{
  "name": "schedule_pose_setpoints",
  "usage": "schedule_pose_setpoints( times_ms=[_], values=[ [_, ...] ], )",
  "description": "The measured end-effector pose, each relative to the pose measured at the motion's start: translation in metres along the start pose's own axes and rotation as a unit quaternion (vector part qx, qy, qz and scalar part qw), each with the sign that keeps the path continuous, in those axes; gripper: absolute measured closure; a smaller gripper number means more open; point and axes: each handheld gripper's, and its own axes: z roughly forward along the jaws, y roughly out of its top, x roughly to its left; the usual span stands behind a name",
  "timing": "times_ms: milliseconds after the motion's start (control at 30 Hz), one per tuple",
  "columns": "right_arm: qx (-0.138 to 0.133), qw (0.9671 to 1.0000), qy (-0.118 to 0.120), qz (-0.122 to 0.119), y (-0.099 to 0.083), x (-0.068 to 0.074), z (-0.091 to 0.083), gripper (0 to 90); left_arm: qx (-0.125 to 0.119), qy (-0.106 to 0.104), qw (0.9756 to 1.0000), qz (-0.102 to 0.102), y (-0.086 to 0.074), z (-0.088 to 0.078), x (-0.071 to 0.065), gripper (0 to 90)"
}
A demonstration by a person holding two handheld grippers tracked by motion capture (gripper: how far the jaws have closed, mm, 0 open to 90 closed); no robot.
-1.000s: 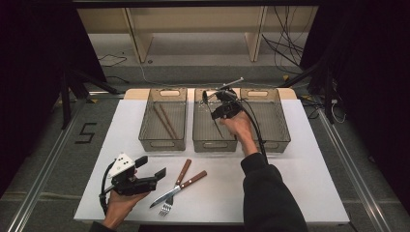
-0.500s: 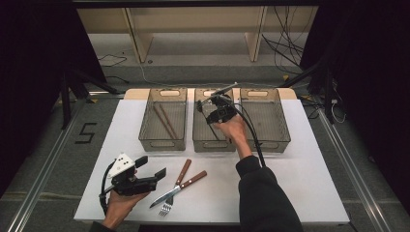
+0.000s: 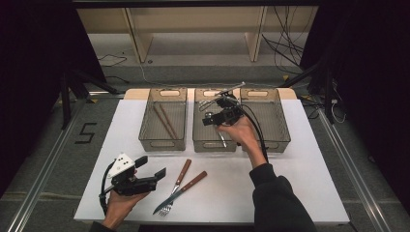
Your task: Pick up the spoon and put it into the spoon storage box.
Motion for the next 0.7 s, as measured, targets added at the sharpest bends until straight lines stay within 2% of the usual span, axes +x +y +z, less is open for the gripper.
schedule_pose_setpoints(
  times_ms=[133, 300, 700],
  values=[
    [-0.013, 0.9994, 0.013, -0.029, -0.01, 0.008, -0.014, 39.5, 0.0, 0.001, 1.0, -0.001, 0.0, 0.0, 0.0, 14.9],
    [-0.009, 0.9983, 0.019, -0.055, -0.023, 0.018, -0.022, 37.9, 0.001, 0.001, 1.0, 0.001, 0.0, 0.001, 0.0, 14.8],
    [-0.015, 0.9969, 0.025, -0.072, -0.049, 0.028, -0.027, 35.9, 0.001, 0.002, 1.0, 0.001, 0.0, 0.0, 0.0, 14.9]
  ],
)
